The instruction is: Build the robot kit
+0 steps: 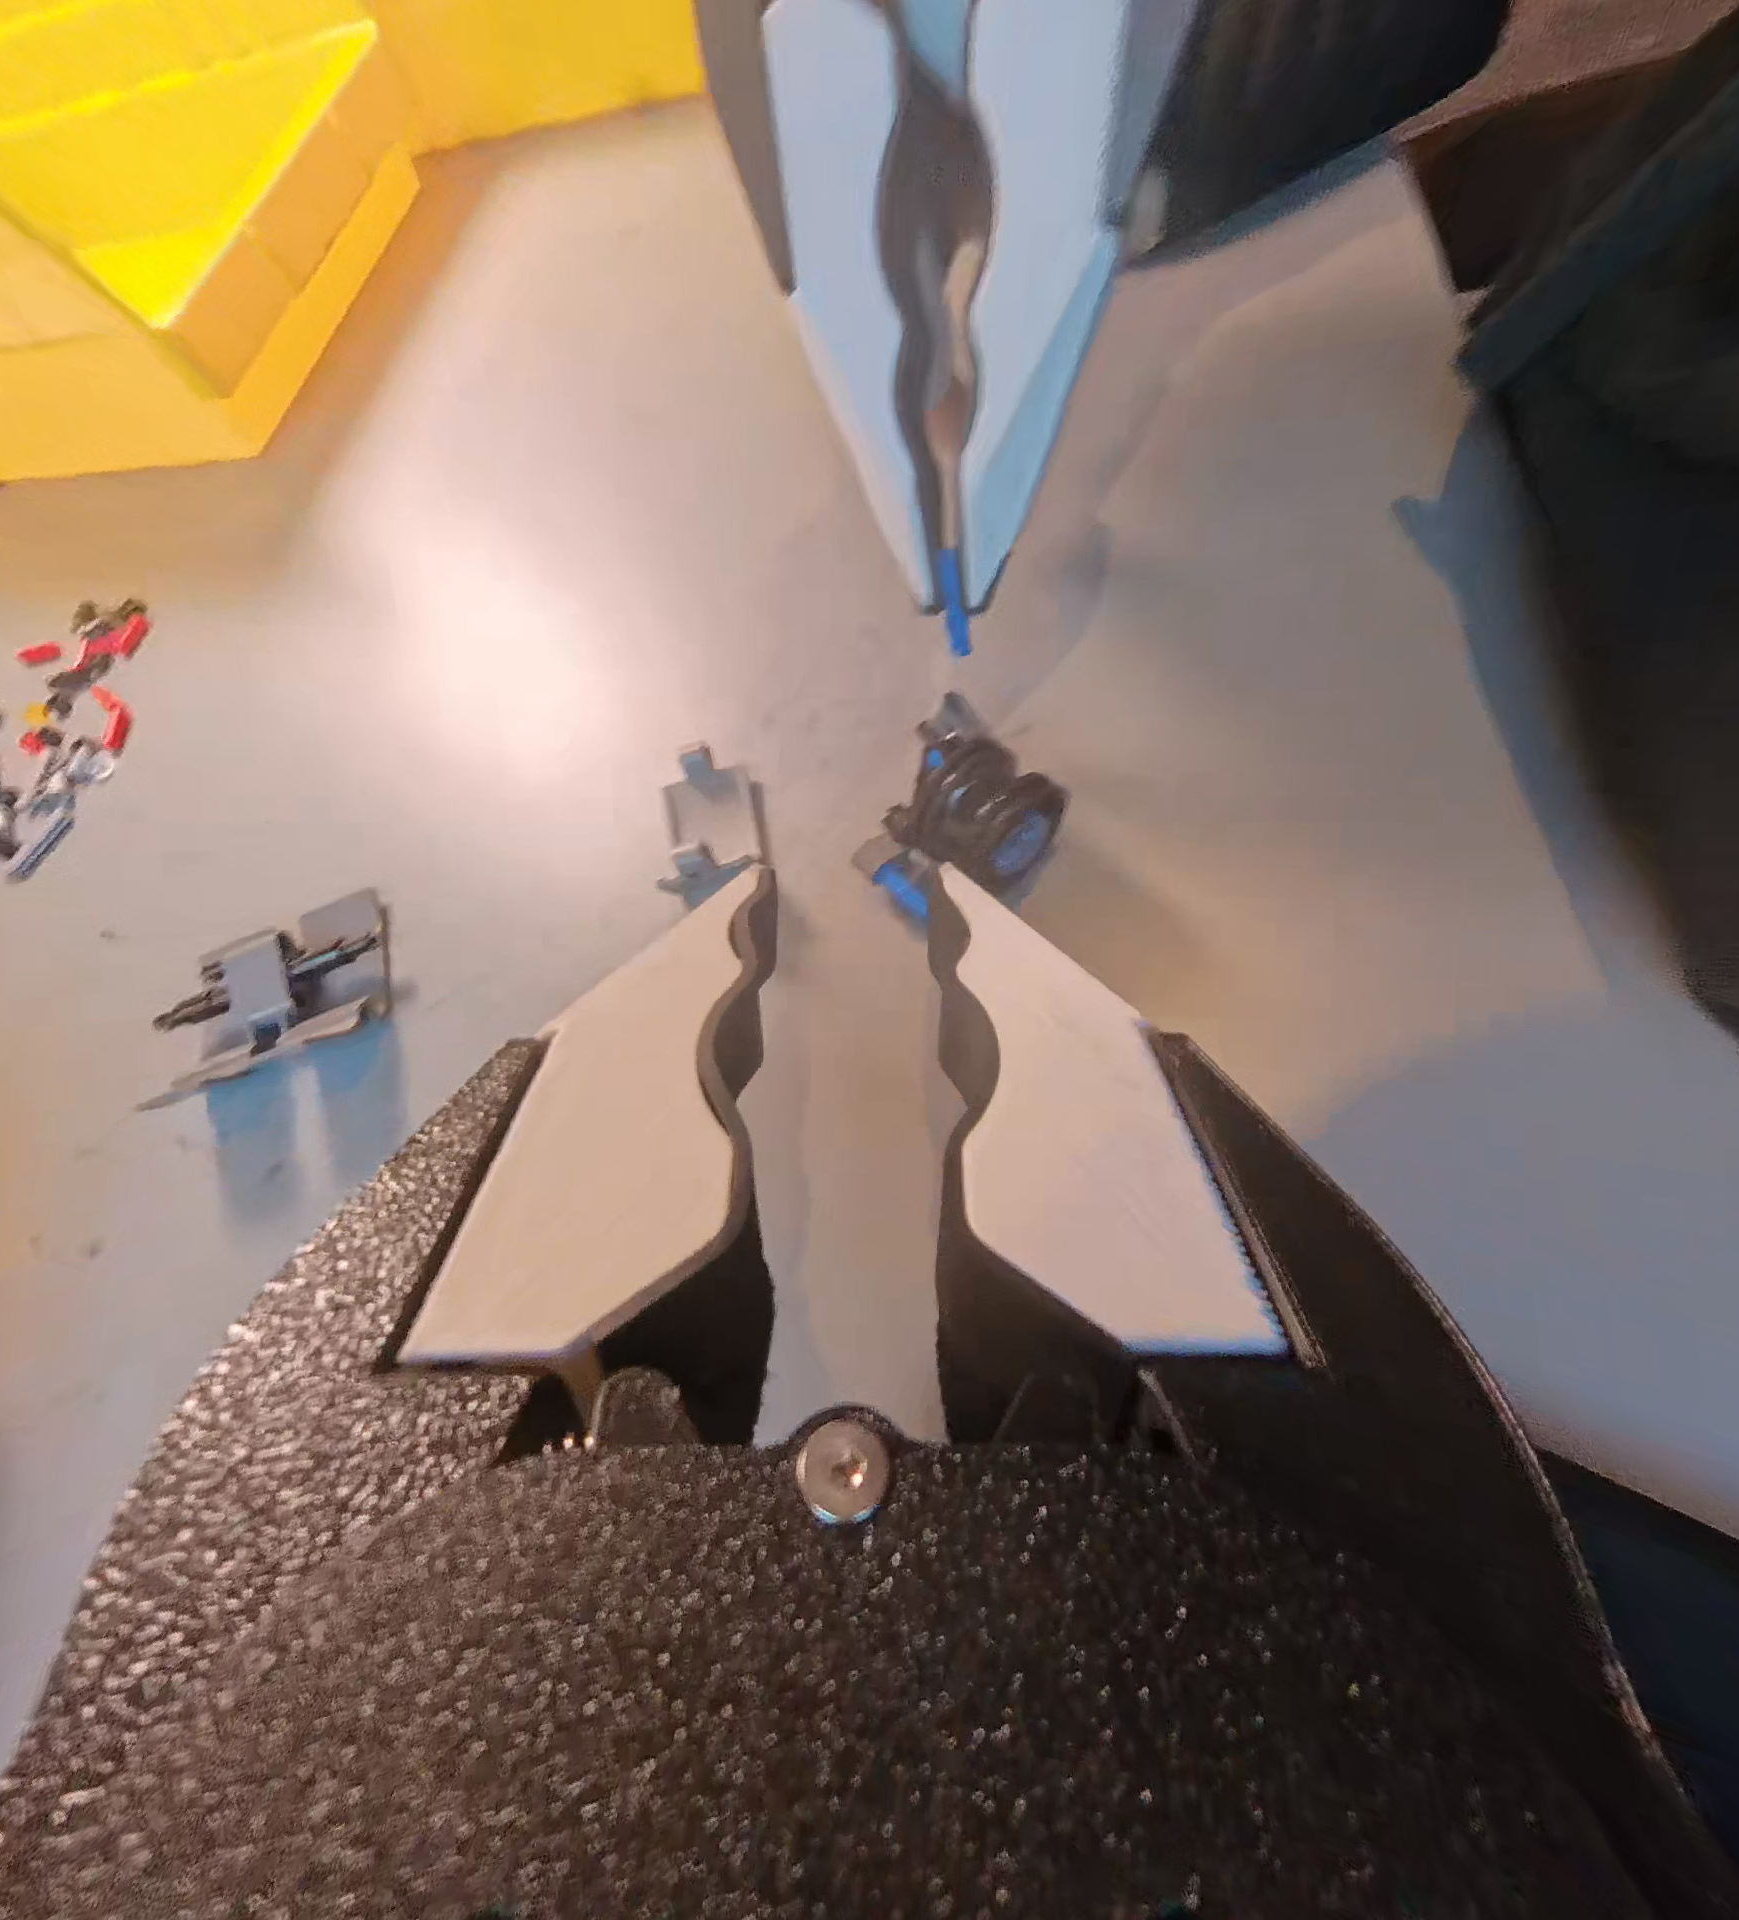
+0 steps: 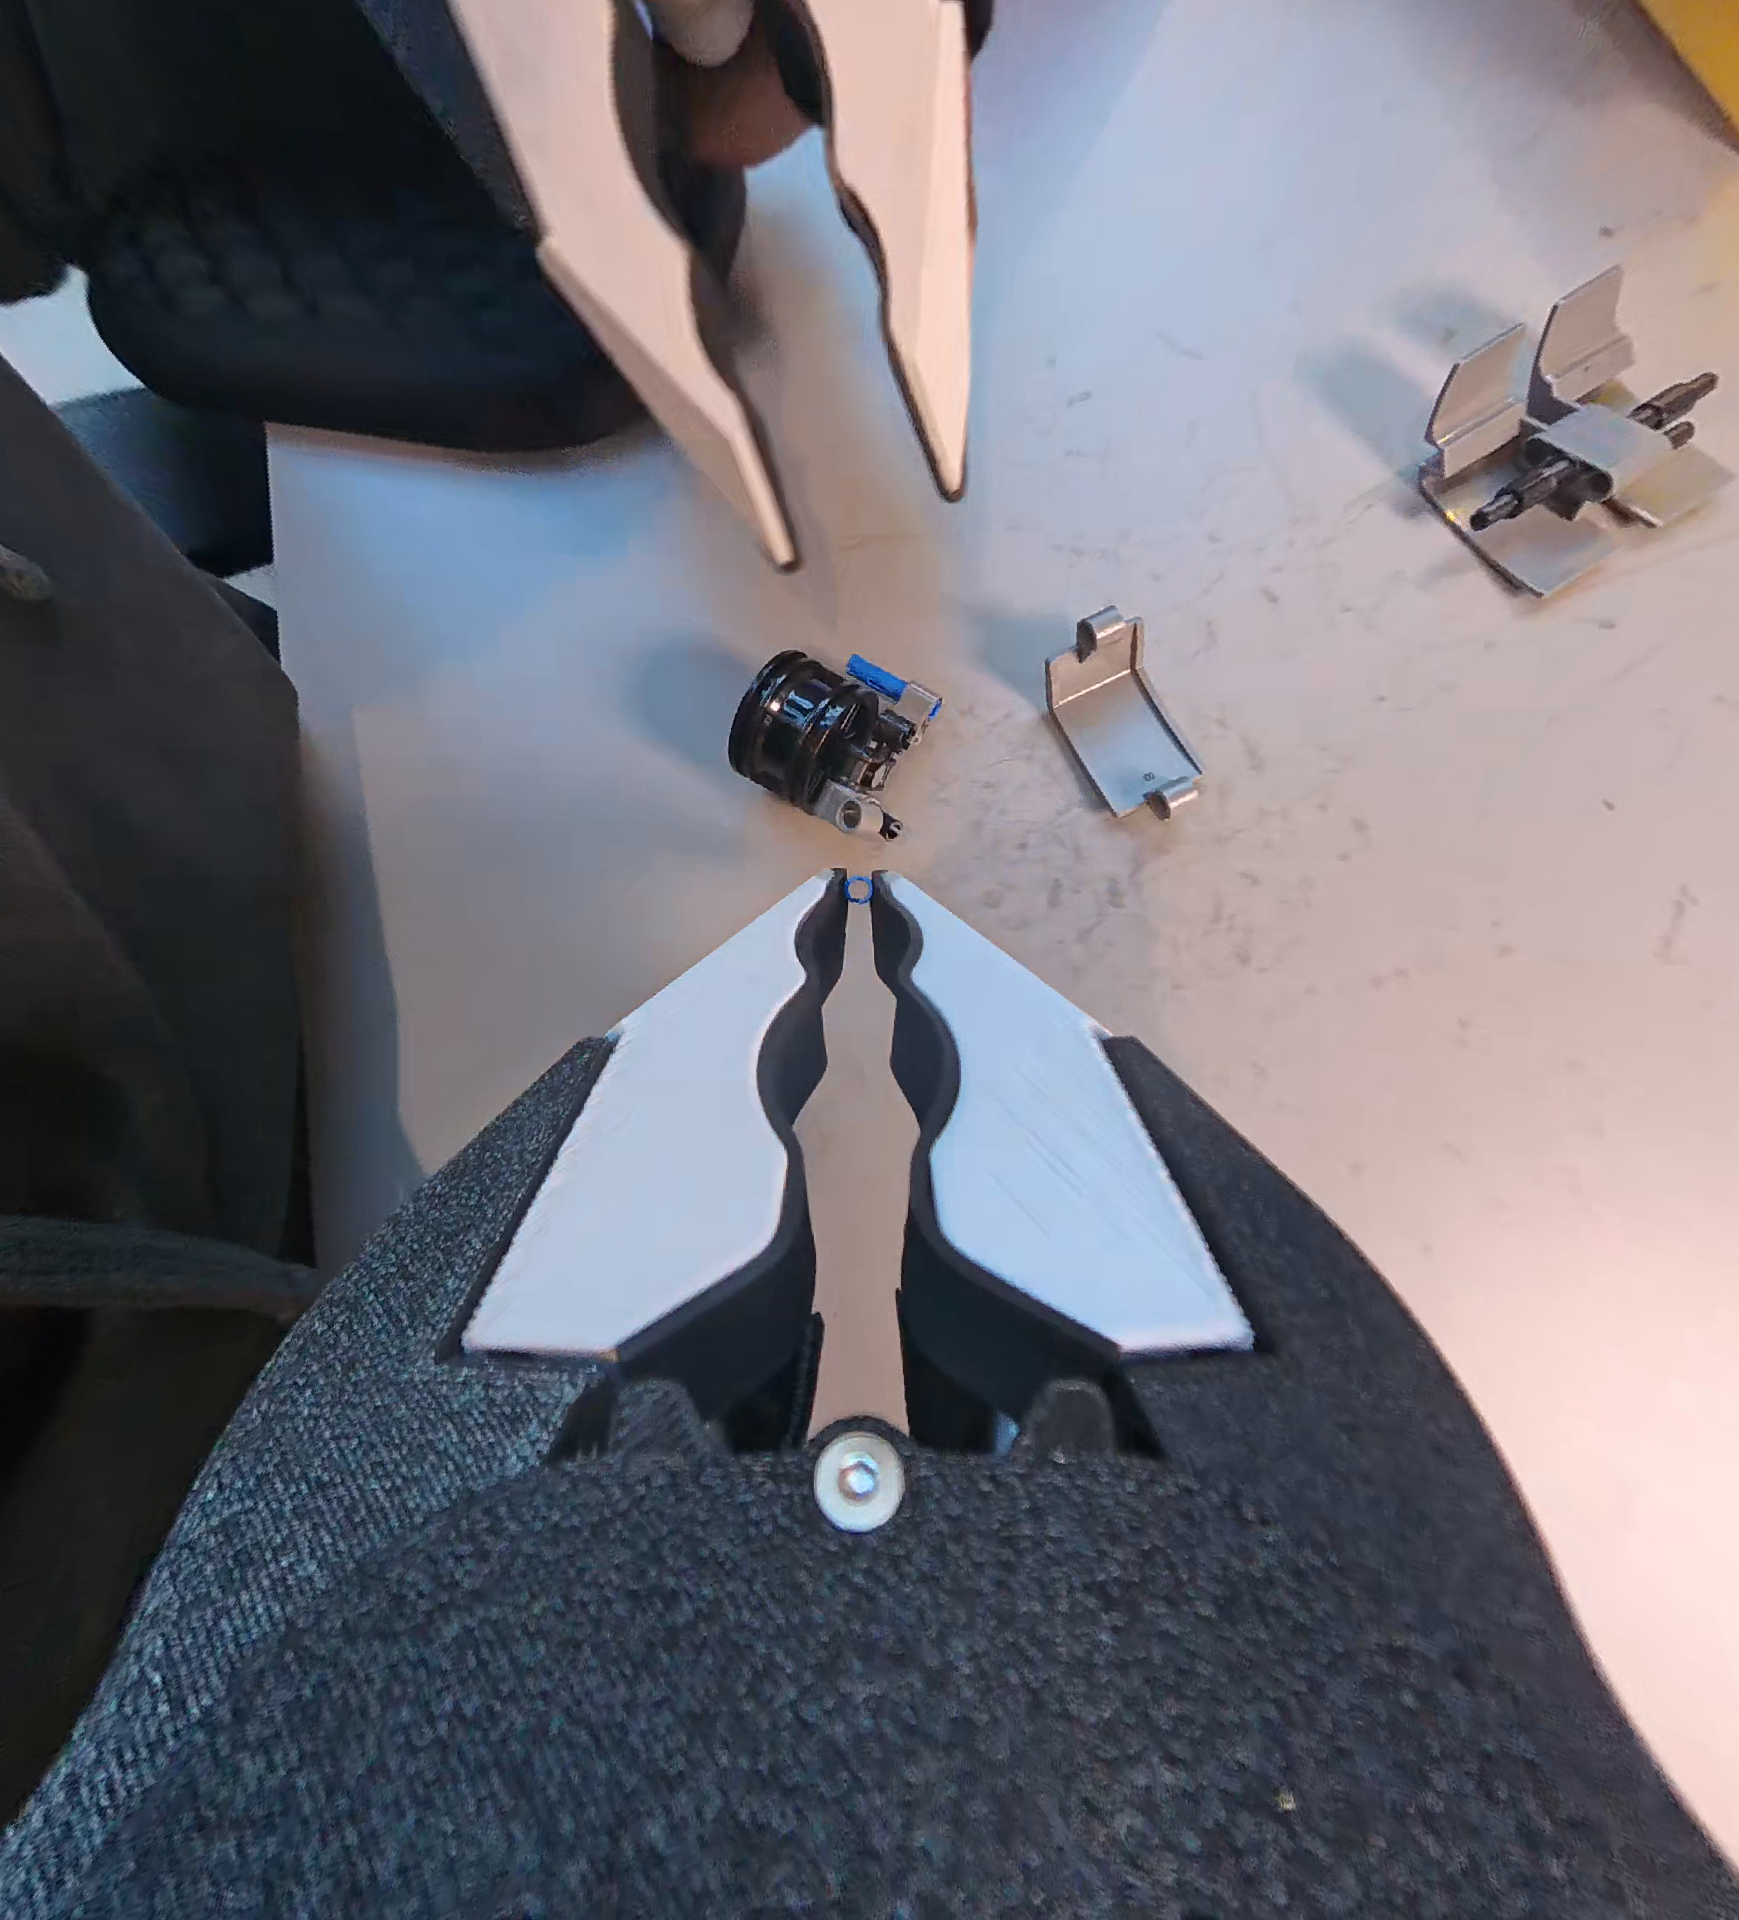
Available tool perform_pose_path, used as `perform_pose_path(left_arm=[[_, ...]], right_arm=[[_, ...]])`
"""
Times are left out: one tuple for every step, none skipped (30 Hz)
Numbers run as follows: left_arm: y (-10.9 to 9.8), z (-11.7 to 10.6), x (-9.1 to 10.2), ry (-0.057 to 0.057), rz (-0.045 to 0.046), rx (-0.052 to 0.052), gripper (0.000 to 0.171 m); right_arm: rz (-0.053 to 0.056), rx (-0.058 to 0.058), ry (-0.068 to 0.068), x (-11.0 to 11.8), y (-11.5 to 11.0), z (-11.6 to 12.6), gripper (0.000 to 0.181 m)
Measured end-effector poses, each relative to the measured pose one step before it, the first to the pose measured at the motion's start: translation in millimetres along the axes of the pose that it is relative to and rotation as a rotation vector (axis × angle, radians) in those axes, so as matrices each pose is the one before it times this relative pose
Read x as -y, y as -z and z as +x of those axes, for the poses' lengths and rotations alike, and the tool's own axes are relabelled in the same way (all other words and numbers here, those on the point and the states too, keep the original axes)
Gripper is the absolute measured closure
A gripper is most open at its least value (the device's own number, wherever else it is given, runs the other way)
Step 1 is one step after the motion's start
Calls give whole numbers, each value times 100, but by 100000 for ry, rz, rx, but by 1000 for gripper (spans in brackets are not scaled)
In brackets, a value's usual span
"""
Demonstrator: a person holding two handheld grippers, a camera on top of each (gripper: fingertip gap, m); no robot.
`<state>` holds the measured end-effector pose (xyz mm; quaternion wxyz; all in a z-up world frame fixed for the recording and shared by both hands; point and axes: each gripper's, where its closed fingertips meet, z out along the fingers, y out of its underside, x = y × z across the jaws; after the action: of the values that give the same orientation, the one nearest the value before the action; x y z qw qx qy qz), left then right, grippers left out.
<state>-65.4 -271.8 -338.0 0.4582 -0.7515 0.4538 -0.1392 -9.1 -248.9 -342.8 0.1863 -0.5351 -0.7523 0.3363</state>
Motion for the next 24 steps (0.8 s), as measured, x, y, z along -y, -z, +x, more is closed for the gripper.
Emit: perform_pose_path(left_arm=[[-61,622,379,-989,1209,-1722,139],[-308,539,202,-1269,-391,-975,134],[-471,388,38,-1345,-1712,-259,128],[-575,173,-27,-1488,-2143,668,125],[-601,207,-37,-1517,-1978,-325,124],[-611,191,-117,-1264,-2210,-1266,124],[-586,130,-195,-956,-2457,-1789,125],[-494,184,-230,-545,-2230,-2929,129],[-373,119,-81,54,-1212,-3026,138],[-200,-141,123,1095,-72,-2062,138],[-39,-148,75,2350,-888,-2994,138],[31,-29,93,3284,-892,-4290,138],[53,83,165,3811,-346,-5444,138],[14,-25,106,3836,-665,-4898,138],[-28,-257,62,2752,-733,-3086,138],[-58,-124,81,1415,-623,-3091,138],[-113,95,43,561,-941,-3544,138],[-150,4,78,-402,-1096,-2116,138],[-186,-27,116,-808,-1079,-1311,138],[-162,116,172,65,-1151,-2462,138],[-105,130,165,1178,-1369,-3013,138],[-57,-40,164,1924,-1574,-2383,138],[-29,-79,150,2485,-1749,-2266,138],[-1,-57,113,2563,-1888,-2525,138]], right_arm=[[1957,83,193,162,60,-23,177],[2039,-421,944,260,65,18,177],[1550,-4,1562,271,54,-74,177],[911,-220,1779,286,14,-52,177],[299,-172,1803,270,-35,-61,177],[-257,228,1440,189,-79,-68,177],[-176,-242,1138,150,-98,36,177],[-265,-458,767,69,-86,130,177],[-183,150,532,-11,-79,62,177],[-296,304,88,-115,-62,79,177],[-539,21,-6,-189,-45,122,177],[-453,-118,171,-196,0,98,177],[-599,-774,-64,-215,23,191,177],[-383,-1303,244,-186,54,270,177],[-207,-860,424,-154,61,195,177],[160,-970,50,-105,80,213,177],[-4,-1460,-394,-147,92,332,177],[-256,-1230,-639,-289,70,391,177],[-943,-505,-1504,-553,-6,372,177],[-1431,375,-2078,-729,-91,283,177],[-352,816,-1492,-556,-78,127,177],[791,1030,-921,-300,-34,-22,177],[982,1797,-493,-140,-7,-253,177],[1030,1745,312,-31,-4,-316,177]])
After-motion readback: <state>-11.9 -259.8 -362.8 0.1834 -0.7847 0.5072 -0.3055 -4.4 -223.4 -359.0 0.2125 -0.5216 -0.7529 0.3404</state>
